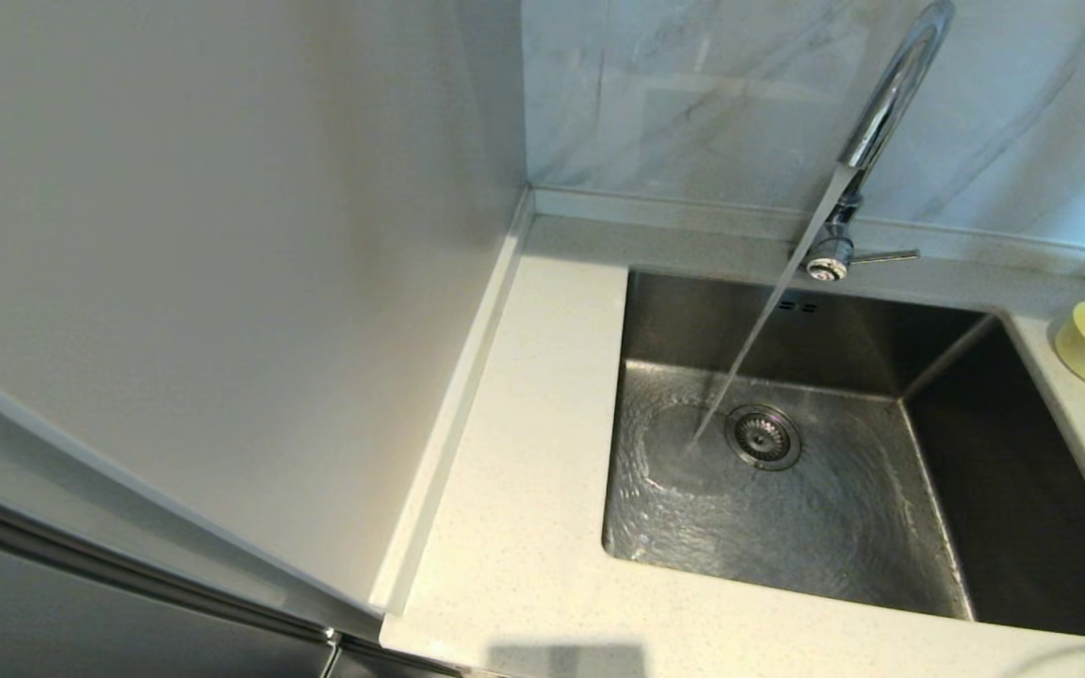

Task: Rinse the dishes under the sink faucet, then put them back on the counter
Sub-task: Place the bowl on the table

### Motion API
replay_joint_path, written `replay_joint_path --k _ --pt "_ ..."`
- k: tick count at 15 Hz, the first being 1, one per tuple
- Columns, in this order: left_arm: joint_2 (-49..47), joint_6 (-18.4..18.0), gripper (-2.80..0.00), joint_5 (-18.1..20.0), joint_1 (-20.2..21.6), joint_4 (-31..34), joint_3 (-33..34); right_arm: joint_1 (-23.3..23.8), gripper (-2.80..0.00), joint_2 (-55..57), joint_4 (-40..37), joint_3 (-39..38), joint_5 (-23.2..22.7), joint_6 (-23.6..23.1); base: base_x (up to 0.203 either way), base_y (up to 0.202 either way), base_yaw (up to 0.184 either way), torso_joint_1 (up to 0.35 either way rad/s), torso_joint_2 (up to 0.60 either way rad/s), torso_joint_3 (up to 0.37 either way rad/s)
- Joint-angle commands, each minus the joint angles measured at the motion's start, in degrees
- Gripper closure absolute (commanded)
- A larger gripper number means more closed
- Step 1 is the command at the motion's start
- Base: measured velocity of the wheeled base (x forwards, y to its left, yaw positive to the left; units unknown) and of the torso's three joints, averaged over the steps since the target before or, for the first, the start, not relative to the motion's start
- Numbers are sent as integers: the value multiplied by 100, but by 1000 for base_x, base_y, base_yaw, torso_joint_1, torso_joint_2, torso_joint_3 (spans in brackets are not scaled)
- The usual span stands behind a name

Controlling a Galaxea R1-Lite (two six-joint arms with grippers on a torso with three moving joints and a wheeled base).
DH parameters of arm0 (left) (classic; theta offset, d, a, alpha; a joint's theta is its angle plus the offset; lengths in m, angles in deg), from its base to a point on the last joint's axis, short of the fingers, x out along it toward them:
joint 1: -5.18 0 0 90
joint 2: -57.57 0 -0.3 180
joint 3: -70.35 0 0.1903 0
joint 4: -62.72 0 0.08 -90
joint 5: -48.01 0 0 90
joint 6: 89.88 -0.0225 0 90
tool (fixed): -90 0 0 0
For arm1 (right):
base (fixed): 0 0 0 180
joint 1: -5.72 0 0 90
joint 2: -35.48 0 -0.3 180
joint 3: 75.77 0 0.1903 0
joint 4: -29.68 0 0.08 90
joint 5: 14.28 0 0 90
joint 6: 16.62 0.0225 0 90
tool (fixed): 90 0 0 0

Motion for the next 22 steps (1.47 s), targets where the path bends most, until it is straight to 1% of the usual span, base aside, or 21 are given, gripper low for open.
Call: replay_joint_path --k 1,2,3,4,5,7,8,10,11,12,13,14,15,17,18,20,21,22 --pt "0 4 0 0 2 0 2 253 -280 -40 -42 -333 -434 -362 0 0 0 0 0 0" --pt "-4 2 0 0 2 0 0 372 -280 -141 -115 -583 -650 -564 0 0 0 0 0 0" --pt "0 4 0 0 2 0 2 595 -280 -277 -196 -807 -979 -829 0 0 0 0 0 0" --pt "0 3 0 0 2 0 2 803 -280 -325 -295 -1040 -1379 -1263 0 0 0 0 0 0" --pt "-1 -1 0 0 2 0 -1 870 -280 -324 -393 -1223 -1542 -1524 0 0 0 0 0 0" --pt "-1 4 0 0 2 0 2 800 -280 -224 -662 -1277 -1579 -1634 0 0 0 0 0 0" --pt "0 4 0 0 2 0 2 750 -280 -180 -739 -1245 -1441 -1718 0 0 0 0 0 0" --pt "-8 4 0 0 2 0 2 726 -280 -38 -735 -1216 -673 -1903 0 0 0 0 0 0" --pt "0 4 0 0 2 0 2 722 -280 45 -753 -1231 -463 -1956 0 0 0 0 0 0" --pt "-1 4 0 0 2 0 2 734 -280 24 -769 -1312 -468 -2084 0 0 0 0 0 0" --pt "0 4 0 0 2 0 2 777 -280 -24 -874 -1333 -465 -2315 0 0 0 0 0 0" --pt "0 1 0 0 2 0 2 820 -280 -82 -1072 -1287 -460 -2483 0 0 0 0 0 0" --pt "0 4 0 0 2 0 2 817 -280 -122 -1192 -1207 -424 -2573 0 0 0 0 0 0" --pt "0 -4 0 0 2 0 2 817 -280 -215 -1520 -1171 -183 -2619 0 0 0 0 0 0" --pt "0 -2 0 0 2 0 2 814 -280 -225 -1617 -1136 88 -2608 0 0 0 0 0 0" --pt "0 4 0 0 2 0 2 715 -280 -203 -1771 -913 896 -2589 0 0 0 0 0 0" --pt "0 4 0 0 2 0 2 604 -280 -94 -1776 -818 1164 -2581 0 0 0 0 0 0" --pt "0 -5 0 0 2 0 2 577 -280 60 -1762 -738 1274 -2569 0 0 0 0 0 0"
